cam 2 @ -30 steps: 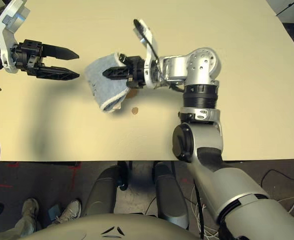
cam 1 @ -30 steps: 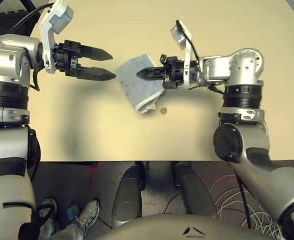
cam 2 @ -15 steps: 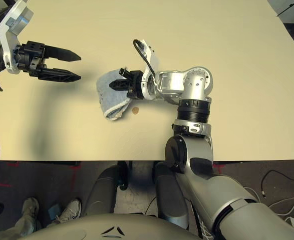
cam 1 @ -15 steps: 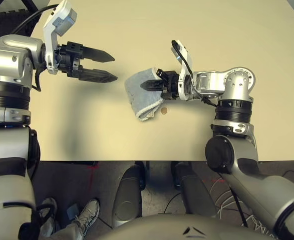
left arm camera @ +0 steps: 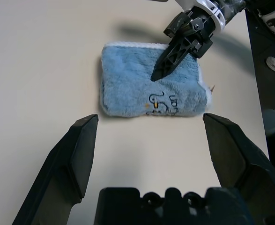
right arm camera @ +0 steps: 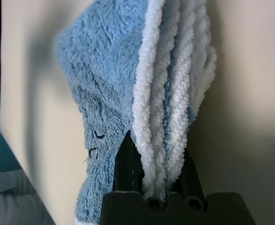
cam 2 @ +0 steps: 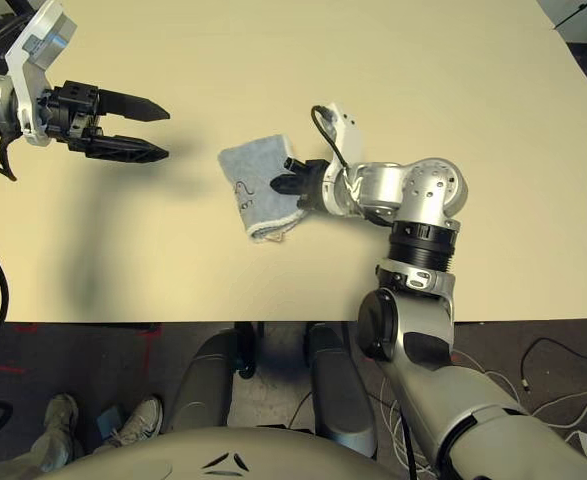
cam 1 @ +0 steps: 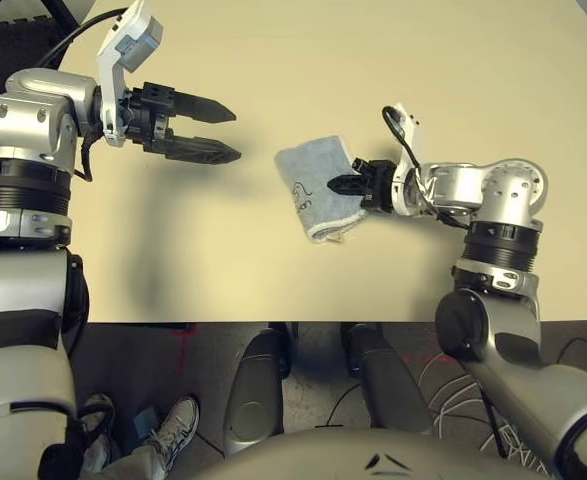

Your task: Wipe the water off the table with a rag.

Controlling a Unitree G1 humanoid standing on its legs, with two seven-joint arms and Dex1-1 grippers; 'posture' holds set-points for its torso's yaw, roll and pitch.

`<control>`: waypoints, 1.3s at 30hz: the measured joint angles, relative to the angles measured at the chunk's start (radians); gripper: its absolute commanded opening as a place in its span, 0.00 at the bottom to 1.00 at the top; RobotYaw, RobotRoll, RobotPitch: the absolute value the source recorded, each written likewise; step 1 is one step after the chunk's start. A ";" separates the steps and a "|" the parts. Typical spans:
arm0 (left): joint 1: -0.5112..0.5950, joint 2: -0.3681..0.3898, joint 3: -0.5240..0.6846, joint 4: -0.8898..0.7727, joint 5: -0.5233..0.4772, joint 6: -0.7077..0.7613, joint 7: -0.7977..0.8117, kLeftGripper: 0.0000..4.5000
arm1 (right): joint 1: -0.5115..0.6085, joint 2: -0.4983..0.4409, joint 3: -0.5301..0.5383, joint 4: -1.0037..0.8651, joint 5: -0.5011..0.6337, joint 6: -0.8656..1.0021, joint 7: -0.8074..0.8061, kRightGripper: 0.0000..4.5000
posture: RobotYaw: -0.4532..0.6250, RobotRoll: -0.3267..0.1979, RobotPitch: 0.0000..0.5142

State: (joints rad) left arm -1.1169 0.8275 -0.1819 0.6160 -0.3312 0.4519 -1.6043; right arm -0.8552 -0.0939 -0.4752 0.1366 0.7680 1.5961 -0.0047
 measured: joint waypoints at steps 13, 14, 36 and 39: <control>-0.005 -0.005 -0.018 0.023 0.000 -0.014 0.000 1.00 | -0.042 -0.234 0.045 0.127 -0.104 -0.101 0.138 0.00 | 0.30 0.62 0.55; -0.005 -0.005 -0.020 0.024 0.000 -0.015 0.000 1.00 | -0.046 -0.246 0.056 0.141 -0.108 -0.114 0.150 0.00 | 0.30 0.62 0.55; -0.033 0.001 -0.043 0.028 -0.009 -0.039 0.000 1.00 | -0.250 0.240 -0.090 -0.029 -0.030 -0.001 -0.034 0.00 | 0.31 0.62 0.56; -0.034 0.004 -0.043 0.029 -0.009 -0.040 0.000 1.00 | -0.224 0.240 -0.088 -0.047 -0.032 -0.001 -0.049 0.00 | 0.31 0.62 0.56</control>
State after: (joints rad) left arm -1.1506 0.8316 -0.2250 0.6453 -0.3406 0.4117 -1.6048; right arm -1.0791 0.1462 -0.5631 0.0900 0.7357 1.5950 -0.0532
